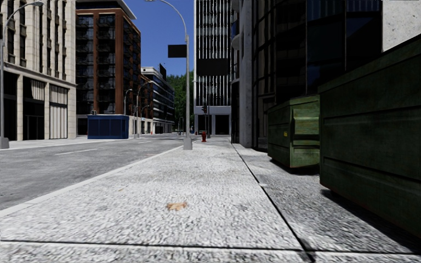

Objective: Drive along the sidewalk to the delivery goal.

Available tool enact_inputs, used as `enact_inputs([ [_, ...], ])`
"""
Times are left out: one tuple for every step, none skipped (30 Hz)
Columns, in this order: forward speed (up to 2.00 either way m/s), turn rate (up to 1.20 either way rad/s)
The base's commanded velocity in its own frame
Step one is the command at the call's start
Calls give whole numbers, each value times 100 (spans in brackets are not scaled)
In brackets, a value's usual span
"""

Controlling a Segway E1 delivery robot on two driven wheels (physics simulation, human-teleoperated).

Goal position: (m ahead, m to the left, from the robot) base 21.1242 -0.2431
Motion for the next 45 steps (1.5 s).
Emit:
enact_inputs([
  [200, 0],
  [200, 0],
  [200, 0],
  [200, 0],
  [200, 0],
  [200, 0],
  [200, 0],
  [200, 0],
  [200, 0],
  [200, 0],
  [200, 0],
  [200, 0],
  [200, 0],
  [200, 0],
  [200, 0],
  [200, 0],
  [200, 0],
  [200, 0],
  [200, 0],
  [200, 0],
  [200, 0],
  [200, 0],
  [200, 0],
  [200, 0],
  [200, 0],
  [200, 0],
  [200, 0],
  [200, 0],
  [200, 0],
  [200, 0],
  [200, 0],
  [200, 0],
  [200, 0],
  [200, 0],
  [200, 0],
  [200, 0],
  [200, 0],
  [200, 0],
  [200, 0],
  [200, 0],
  [200, 0],
  [200, 0],
  [200, -29],
  [200, -29],
  [200, -75],
])
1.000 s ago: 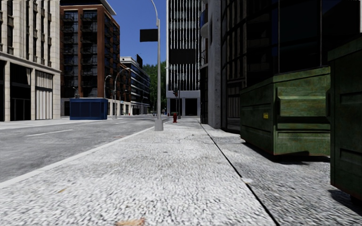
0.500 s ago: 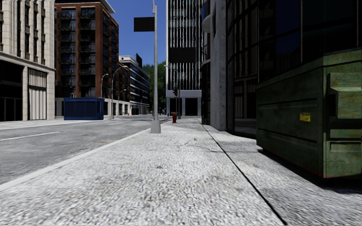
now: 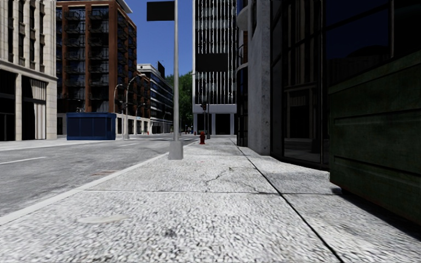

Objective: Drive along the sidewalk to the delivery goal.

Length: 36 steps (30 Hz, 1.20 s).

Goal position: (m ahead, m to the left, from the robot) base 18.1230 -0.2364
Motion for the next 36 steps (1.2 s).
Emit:
enact_inputs([
  [200, -98],
  [200, -103],
  [200, -66],
  [200, 0],
  [200, 0],
  [200, 0],
  [200, 0],
  [200, 0],
  [200, 0],
  [200, 0],
  [200, 0],
  [200, 0],
  [200, 0],
  [200, 0],
  [200, 0],
  [200, 0],
  [200, 0],
  [200, 0],
  [200, 0],
  [200, 0],
  [200, 0],
  [200, 0],
  [200, 0],
  [200, 0],
  [200, 0],
  [200, 0],
  [200, 0],
  [200, 0],
  [200, 0],
  [200, 0],
  [200, 0],
  [200, 0],
  [200, 0],
  [200, 0],
  [200, 0],
  [200, 0],
])
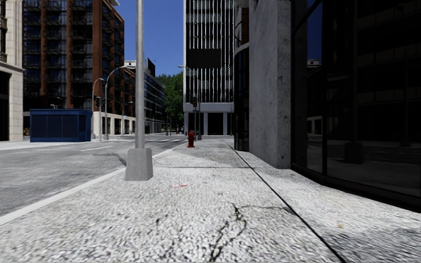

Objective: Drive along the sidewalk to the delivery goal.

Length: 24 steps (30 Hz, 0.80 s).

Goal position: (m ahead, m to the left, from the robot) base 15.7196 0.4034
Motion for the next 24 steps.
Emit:
enact_inputs([
  [200, 0],
  [200, 0],
  [200, 0],
  [200, 0],
  [200, 0],
  [200, 0],
  [200, 0],
  [200, 0],
  [200, 0],
  [200, 0],
  [200, 0],
  [200, 0],
  [200, 0],
  [200, 0],
  [200, 0],
  [200, 0],
  [200, 0],
  [200, 0],
  [200, 0],
  [200, 0],
  [200, 0],
  [200, 0],
  [200, 0],
  [200, 0],
])
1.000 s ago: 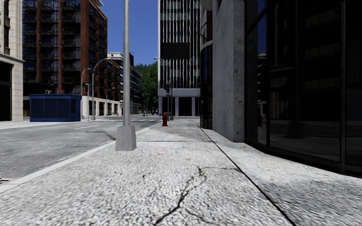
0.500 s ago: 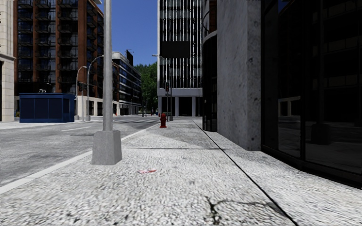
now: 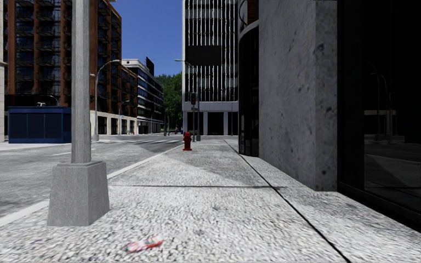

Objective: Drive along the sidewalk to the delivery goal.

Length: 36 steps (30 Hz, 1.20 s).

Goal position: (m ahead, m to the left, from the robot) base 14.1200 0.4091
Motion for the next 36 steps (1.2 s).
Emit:
enact_inputs([
  [200, 0],
  [200, 0],
  [200, 0],
  [200, 0],
  [200, 0],
  [200, 0],
  [200, 0],
  [200, 0],
  [200, 0],
  [200, 0],
  [200, 0],
  [200, 0],
  [200, 0],
  [200, 0],
  [200, 0],
  [200, 0],
  [200, 0],
  [200, 0],
  [200, 0],
  [200, 0],
  [200, 0],
  [200, 0],
  [200, 0],
  [200, 0],
  [200, 0],
  [200, 0],
  [200, 0],
  [200, 0],
  [200, 0],
  [200, 0],
  [200, 0],
  [200, 0],
  [200, 0],
  [200, 0],
  [200, 0],
  [200, 0],
])
